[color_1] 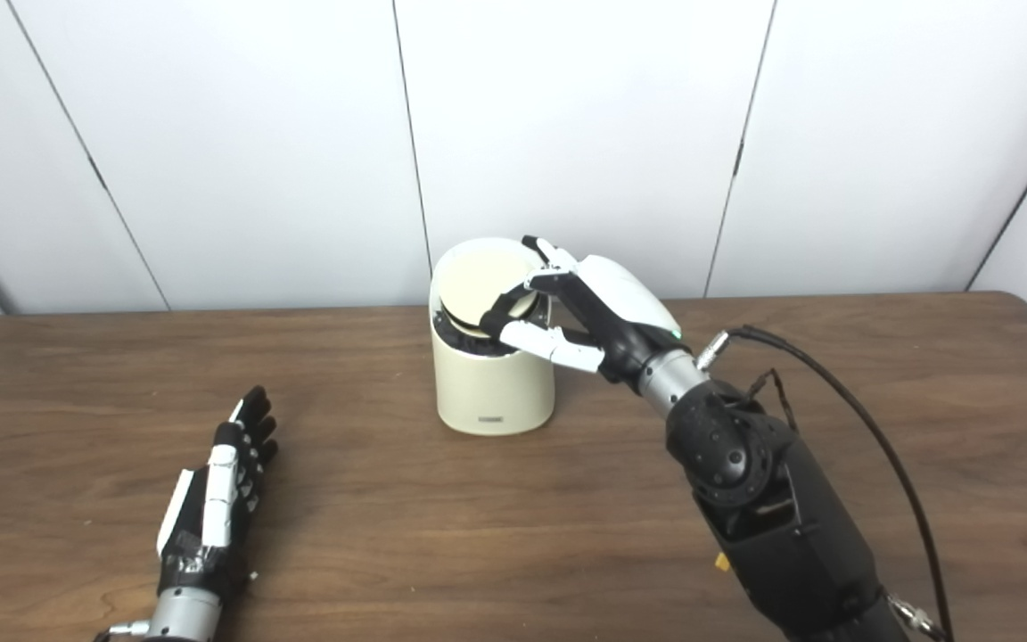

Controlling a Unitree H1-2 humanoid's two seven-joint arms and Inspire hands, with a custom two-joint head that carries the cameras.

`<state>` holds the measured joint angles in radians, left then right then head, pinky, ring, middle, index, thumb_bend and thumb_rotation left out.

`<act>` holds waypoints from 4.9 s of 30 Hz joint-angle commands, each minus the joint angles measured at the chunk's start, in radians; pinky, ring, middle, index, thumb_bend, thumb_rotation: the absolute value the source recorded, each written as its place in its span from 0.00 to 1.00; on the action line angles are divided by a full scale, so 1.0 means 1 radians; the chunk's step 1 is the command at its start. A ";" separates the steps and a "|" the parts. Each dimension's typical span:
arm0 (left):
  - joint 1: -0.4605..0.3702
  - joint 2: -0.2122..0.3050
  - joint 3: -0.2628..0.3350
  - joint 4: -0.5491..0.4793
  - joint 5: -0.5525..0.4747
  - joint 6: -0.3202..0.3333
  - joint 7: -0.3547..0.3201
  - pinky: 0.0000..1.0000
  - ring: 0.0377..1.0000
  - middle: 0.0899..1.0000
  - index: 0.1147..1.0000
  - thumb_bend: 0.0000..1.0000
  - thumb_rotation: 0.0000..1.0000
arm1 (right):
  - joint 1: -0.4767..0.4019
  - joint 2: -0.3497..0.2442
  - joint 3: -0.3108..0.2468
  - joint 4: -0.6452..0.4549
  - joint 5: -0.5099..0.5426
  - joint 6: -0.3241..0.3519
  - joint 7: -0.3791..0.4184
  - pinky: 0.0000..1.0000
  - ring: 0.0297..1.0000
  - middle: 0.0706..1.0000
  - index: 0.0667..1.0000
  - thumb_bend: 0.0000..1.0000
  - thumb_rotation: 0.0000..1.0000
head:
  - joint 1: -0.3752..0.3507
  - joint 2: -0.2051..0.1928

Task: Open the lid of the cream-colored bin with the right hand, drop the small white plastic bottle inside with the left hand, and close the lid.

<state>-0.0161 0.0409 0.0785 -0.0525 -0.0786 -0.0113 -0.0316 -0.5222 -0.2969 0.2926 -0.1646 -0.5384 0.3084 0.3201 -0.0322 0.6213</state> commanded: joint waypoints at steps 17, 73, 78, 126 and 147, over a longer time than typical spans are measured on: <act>0.016 -0.010 -0.016 0.014 0.038 -0.006 0.011 1.00 1.00 1.00 1.00 0.62 1.00 | -0.025 -0.007 -0.003 -0.036 -0.010 -0.008 0.010 1.00 1.00 1.00 0.68 0.52 0.99 | 0.002 0.007; 0.019 -0.019 -0.029 0.017 0.079 -0.017 0.042 1.00 1.00 1.00 1.00 0.63 0.98 | -0.014 -0.011 -0.003 -0.064 -0.077 -0.004 0.038 1.00 1.00 1.00 0.68 0.54 1.00 | 0.012 0.011; 0.020 -0.020 -0.029 0.015 0.077 -0.013 0.041 1.00 1.00 1.00 1.00 0.65 0.95 | -0.014 -0.013 -0.006 -0.065 -0.069 -0.006 0.038 1.00 1.00 1.00 0.69 0.54 1.00 | 0.012 0.016; 0.020 -0.024 -0.029 0.010 0.075 -0.002 0.038 1.00 1.00 1.00 1.00 0.62 0.91 | -0.021 -0.023 0.026 -0.048 -0.125 -0.020 0.050 1.00 1.00 1.00 0.80 0.59 0.99 | 0.012 0.018; 0.019 -0.016 -0.021 0.017 0.066 -0.007 0.036 1.00 1.00 1.00 1.00 0.61 0.91 | 0.133 -0.015 -0.174 -0.221 -0.046 0.017 0.002 1.00 1.00 1.00 0.97 0.55 1.00 | 0.008 0.018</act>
<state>-0.0154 0.0294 0.0612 -0.0575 -0.0114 -0.0107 0.0018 -0.3781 -0.3026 0.1440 -0.3455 -0.5988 0.3274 0.3550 -0.0230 0.6382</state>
